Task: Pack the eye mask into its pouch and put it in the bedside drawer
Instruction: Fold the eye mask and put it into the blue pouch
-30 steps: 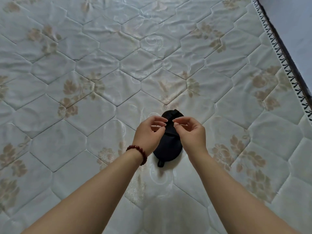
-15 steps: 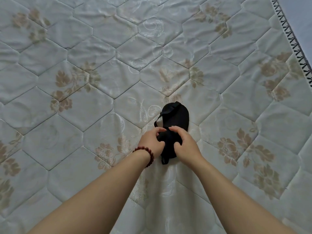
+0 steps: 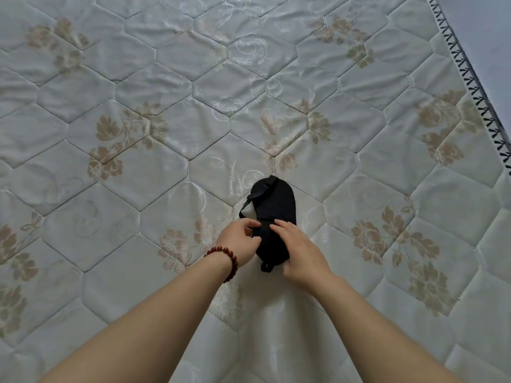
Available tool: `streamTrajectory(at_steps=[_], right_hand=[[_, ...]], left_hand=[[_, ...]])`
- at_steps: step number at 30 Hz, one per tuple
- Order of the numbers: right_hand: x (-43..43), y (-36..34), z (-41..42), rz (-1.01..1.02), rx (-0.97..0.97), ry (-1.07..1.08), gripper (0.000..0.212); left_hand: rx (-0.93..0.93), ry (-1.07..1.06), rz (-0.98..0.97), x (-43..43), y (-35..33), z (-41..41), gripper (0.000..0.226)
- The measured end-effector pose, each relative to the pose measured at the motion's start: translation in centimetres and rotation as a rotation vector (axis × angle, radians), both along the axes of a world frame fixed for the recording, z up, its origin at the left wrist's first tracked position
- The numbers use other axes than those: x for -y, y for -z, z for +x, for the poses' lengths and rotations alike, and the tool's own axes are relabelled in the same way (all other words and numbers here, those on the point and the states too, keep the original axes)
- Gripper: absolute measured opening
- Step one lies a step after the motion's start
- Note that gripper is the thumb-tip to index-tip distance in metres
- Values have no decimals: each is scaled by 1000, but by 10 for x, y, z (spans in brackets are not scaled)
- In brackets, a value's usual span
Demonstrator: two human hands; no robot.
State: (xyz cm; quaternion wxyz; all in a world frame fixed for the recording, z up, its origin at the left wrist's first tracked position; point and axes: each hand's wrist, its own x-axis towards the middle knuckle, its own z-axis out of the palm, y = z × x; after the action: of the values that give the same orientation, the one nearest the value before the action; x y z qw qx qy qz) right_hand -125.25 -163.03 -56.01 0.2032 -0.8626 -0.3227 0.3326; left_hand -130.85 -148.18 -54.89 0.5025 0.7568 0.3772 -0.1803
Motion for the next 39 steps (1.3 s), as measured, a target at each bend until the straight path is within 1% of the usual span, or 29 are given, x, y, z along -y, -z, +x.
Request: streamTrajectory(at_steps=[3,10,13,16,19,21,25,27,30,32,35,39], right_hand=[[4,-1,-9,51,39,45,67],[11,-1,-32,53,0,68,62],[15,-1,-40,36,-5,49,60],[18,-1,-48,65,-10,64,55],[20,0,-53,78,-22,97,48],[20,-1,-56,83,-48,119,43],[19,-5,-56,127,-91,232,33],[18,-7,-54,132,-95,296,27],[17,-9,-49,121,-95,363,18],[19,-10,-47,110,-111,400,13],[22,-9,-46,82,-134,432,12],[23,-3,-46,66,-173,486,15]], left_hand=[[1,-16,8,-1,-5,-8,36],[-14,15,23,5,-9,-36,32],[-27,89,55,9,-7,-50,35],[-24,162,99,12,-5,-57,36],[-17,156,133,14,-5,-59,40],[-2,148,139,15,-3,-61,46],[57,180,179,13,-2,-69,53],[60,196,195,10,-3,-70,48],[57,222,214,7,-6,-66,22],[33,240,180,8,-9,-63,14],[-8,244,156,11,-9,-63,15],[-37,184,154,13,-2,-65,23]])
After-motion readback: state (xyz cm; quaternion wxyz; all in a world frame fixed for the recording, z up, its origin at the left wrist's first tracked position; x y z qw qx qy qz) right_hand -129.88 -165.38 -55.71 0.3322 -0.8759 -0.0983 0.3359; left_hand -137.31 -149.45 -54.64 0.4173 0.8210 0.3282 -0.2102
